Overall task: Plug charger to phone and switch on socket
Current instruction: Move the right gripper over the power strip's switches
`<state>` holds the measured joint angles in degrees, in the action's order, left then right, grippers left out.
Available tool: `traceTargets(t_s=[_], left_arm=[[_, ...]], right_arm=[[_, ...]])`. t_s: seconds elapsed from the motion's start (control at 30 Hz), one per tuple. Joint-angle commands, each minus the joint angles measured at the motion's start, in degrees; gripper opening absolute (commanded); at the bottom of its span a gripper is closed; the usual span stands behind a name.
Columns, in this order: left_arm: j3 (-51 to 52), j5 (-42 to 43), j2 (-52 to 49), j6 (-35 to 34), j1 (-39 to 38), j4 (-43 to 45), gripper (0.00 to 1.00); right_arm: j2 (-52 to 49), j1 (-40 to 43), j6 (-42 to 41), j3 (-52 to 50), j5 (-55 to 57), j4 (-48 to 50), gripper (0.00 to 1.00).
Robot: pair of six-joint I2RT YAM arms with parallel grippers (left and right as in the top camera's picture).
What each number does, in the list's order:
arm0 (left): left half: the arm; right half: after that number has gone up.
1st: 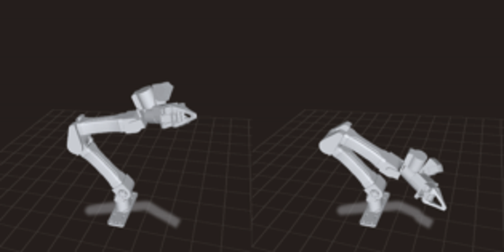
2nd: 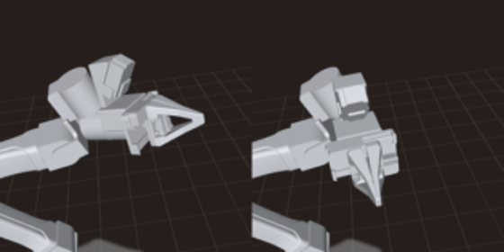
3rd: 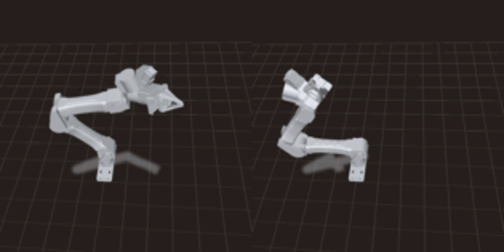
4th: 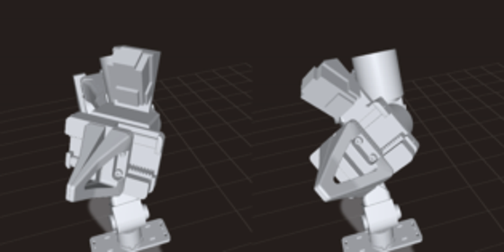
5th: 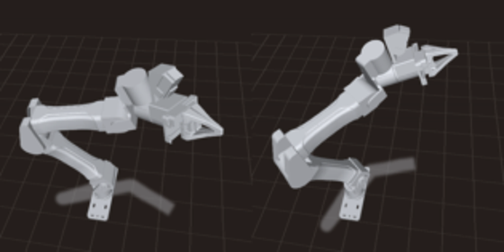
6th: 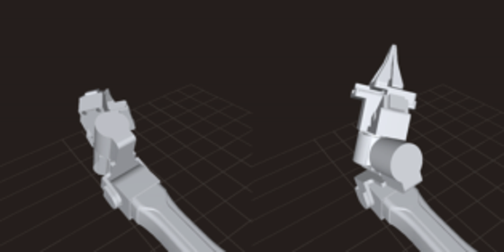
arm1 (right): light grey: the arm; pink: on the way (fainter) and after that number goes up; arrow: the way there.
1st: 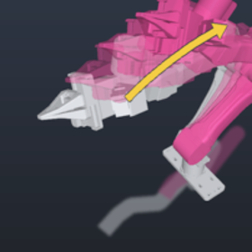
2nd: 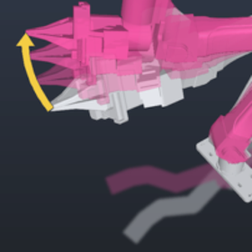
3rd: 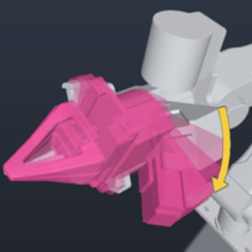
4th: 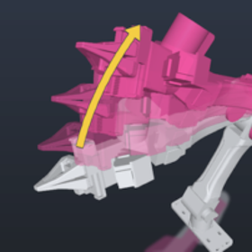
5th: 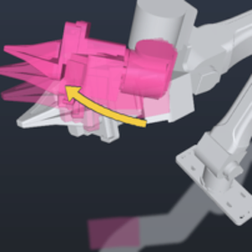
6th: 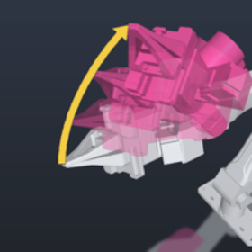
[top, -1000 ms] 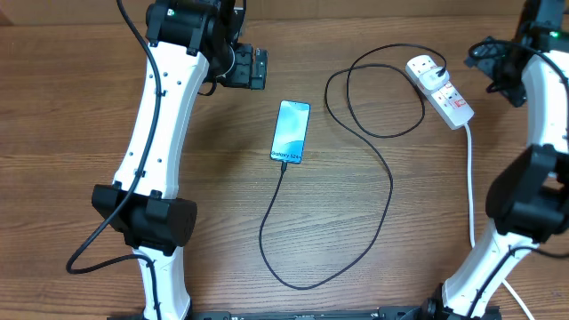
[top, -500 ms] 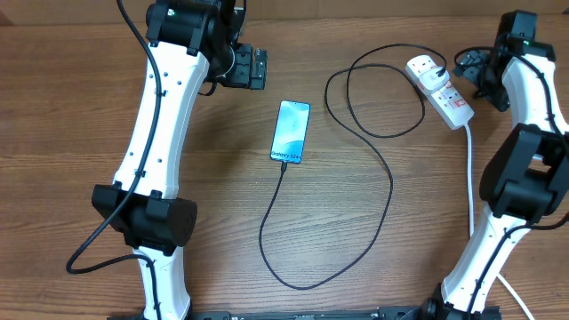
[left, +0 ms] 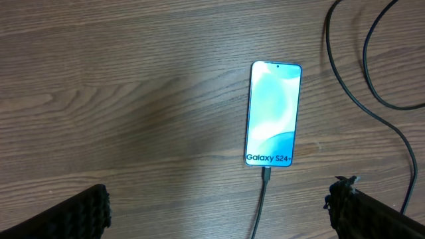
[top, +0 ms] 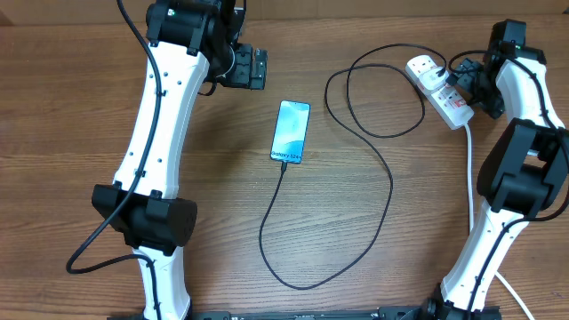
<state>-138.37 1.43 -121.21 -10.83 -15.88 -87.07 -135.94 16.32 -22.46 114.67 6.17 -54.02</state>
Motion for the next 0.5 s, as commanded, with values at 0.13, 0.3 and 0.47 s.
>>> traceTargets(t_s=[0.13, 0.3, 0.47], left_arm=[[0.07, -0.55, -0.39, -0.98, 0.2, 0.09, 1.0], [0.07, -0.55, -0.39, -0.98, 0.2, 0.09, 1.0], [0.07, -0.55, -0.39, -0.98, 0.2, 0.09, 1.0]], right_arm=[[-0.55, -0.24, 0.04, 1.05, -0.26, 0.11, 1.0], [-0.55, -0.52, 0.09, 1.01, -0.31, -0.31, 1.0], [-0.55, -1.22, 2.43, 1.01, -3.21, -0.28, 1.0]])
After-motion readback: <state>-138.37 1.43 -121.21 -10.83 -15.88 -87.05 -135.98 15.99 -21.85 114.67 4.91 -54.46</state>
